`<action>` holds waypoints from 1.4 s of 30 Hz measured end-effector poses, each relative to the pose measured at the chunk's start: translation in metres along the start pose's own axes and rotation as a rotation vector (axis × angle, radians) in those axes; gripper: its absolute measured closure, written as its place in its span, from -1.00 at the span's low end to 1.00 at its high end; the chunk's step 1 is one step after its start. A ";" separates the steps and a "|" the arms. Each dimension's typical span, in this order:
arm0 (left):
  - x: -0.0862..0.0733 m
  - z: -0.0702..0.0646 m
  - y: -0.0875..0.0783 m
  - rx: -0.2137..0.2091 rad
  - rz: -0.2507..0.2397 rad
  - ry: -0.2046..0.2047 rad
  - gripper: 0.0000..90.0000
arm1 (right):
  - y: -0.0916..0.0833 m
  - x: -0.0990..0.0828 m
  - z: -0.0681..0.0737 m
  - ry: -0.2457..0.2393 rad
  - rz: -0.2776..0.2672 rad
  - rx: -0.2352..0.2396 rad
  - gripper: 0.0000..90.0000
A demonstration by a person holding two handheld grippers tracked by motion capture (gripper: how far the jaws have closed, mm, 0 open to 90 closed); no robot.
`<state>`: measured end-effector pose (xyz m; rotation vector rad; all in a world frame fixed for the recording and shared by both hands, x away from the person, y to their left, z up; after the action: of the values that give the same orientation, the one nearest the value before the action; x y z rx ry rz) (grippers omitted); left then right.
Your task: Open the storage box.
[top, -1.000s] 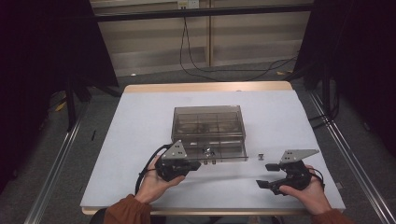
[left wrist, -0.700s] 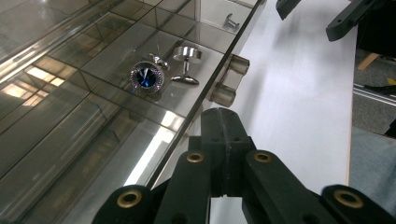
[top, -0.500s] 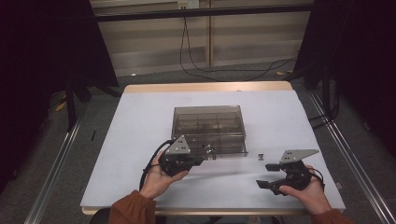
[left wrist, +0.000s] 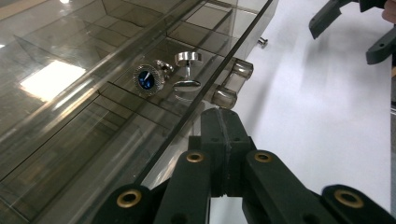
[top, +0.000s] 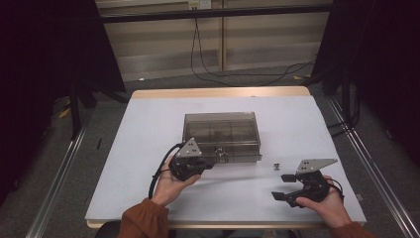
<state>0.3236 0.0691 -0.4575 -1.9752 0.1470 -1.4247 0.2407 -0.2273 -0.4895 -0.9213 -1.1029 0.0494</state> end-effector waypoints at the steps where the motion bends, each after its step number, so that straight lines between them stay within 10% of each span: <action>1: 0.000 0.001 0.000 -0.007 -0.001 -0.005 1.00 | 0.000 0.000 0.000 0.000 0.000 0.000 -0.46; 42: 0.009 0.012 0.015 0.085 -0.007 0.039 0.37 | 0.000 0.000 0.000 -0.003 -0.002 0.001 -0.46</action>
<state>0.3419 0.0596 -0.4611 -1.8818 0.0953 -1.4509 0.2407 -0.2279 -0.4893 -0.9190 -1.1065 0.0498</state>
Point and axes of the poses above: each handheld gripper's, and its own axes: y roughly forward along the jaws, x roughly out of its top, z roughly to its left, the point moved 5 cm from there along y, roughly forward along the jaws, and after that the axes turned 7 degrees about -y, right-handed, at the moved point
